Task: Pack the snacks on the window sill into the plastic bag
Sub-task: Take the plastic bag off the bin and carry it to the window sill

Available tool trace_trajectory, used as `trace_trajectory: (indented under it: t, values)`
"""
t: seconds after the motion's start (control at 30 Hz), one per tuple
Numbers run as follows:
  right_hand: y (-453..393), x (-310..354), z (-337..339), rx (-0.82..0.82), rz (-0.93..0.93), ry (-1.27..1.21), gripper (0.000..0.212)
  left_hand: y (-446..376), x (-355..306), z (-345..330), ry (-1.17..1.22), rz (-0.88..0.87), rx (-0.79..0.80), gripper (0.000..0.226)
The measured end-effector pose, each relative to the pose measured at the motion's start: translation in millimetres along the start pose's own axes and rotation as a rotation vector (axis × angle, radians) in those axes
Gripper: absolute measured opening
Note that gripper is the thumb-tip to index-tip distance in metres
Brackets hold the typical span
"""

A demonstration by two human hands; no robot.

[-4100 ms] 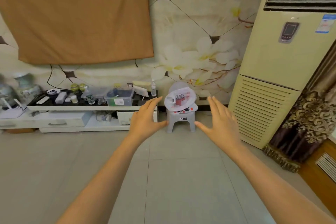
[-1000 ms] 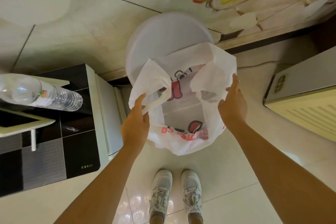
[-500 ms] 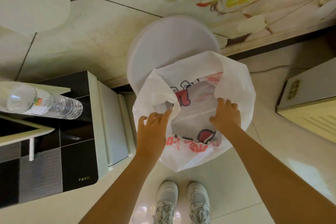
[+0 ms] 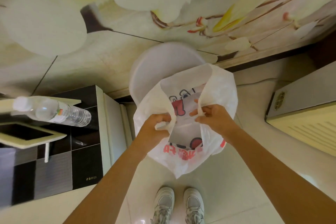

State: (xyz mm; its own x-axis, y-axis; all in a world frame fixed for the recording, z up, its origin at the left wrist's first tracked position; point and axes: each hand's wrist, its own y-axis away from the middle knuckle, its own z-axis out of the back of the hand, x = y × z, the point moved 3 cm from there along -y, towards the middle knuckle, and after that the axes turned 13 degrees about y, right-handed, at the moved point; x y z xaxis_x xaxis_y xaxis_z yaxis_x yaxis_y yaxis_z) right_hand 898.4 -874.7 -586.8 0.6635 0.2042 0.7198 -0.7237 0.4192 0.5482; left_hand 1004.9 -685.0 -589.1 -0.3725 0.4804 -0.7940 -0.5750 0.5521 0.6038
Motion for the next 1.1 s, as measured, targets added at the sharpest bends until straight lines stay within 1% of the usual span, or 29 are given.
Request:
trace_trajectory:
  t: [0.07,0.13,0.17,0.23,0.3,0.47,0.57,0.67,0.83,0.9,0.97,1.1]
  values:
    - [23.0,24.8,14.2,0.007,0.064,-0.031,0.036,16.5,-26.3,2.4,0.084,0.017,0.03,0.047]
    - [48.1,48.6,31.9,-0.008,0.101,-0.064,0.033,34.6,-54.1,2.5,0.145,0.013,0.063,0.048]
    - [61.5,59.9,41.6,-0.006,0.112,-0.08,0.036,44.9,-68.0,2.8,0.184,0.0,0.062,0.051]
    - [88.6,80.2,62.6,-0.001,0.11,-0.119,0.048,68.9,-96.2,4.7,0.257,-0.047,0.034,0.057]
    - [117.3,95.9,84.7,-0.028,0.084,-0.156,0.05,95.8,-123.7,7.1,0.286,-0.106,0.025,0.06]
    - [192.3,125.9,138.6,-0.047,0.038,-0.313,0.035,164.9,-194.4,12.4,0.165,-0.18,0.045,0.054]
    - [241.9,142.9,164.9,-0.066,0.045,-0.386,0.033,202.4,-235.8,5.8,0.097,-0.193,0.081,0.056]
    - [288.1,159.6,182.6,-0.123,0.05,-0.406,0.032,231.6,-279.0,-6.4,0.008,-0.203,0.16,0.057]
    - [344.9,178.0,198.1,-0.277,0.047,-0.381,0.035,264.5,-337.3,-35.1,-0.131,-0.264,0.343,0.053]
    - [366.7,183.4,201.0,-0.376,0.037,-0.387,0.035,274.1,-354.8,-48.0,-0.178,-0.297,0.414,0.052]
    - [387.0,185.5,201.5,-0.468,0.018,-0.408,0.033,283.3,-368.0,-59.9,-0.224,-0.316,0.483,0.051]
    - [426.4,182.2,195.9,-0.597,-0.034,-0.469,0.032,296.8,-385.6,-81.6,-0.31,-0.36,0.63,0.052]
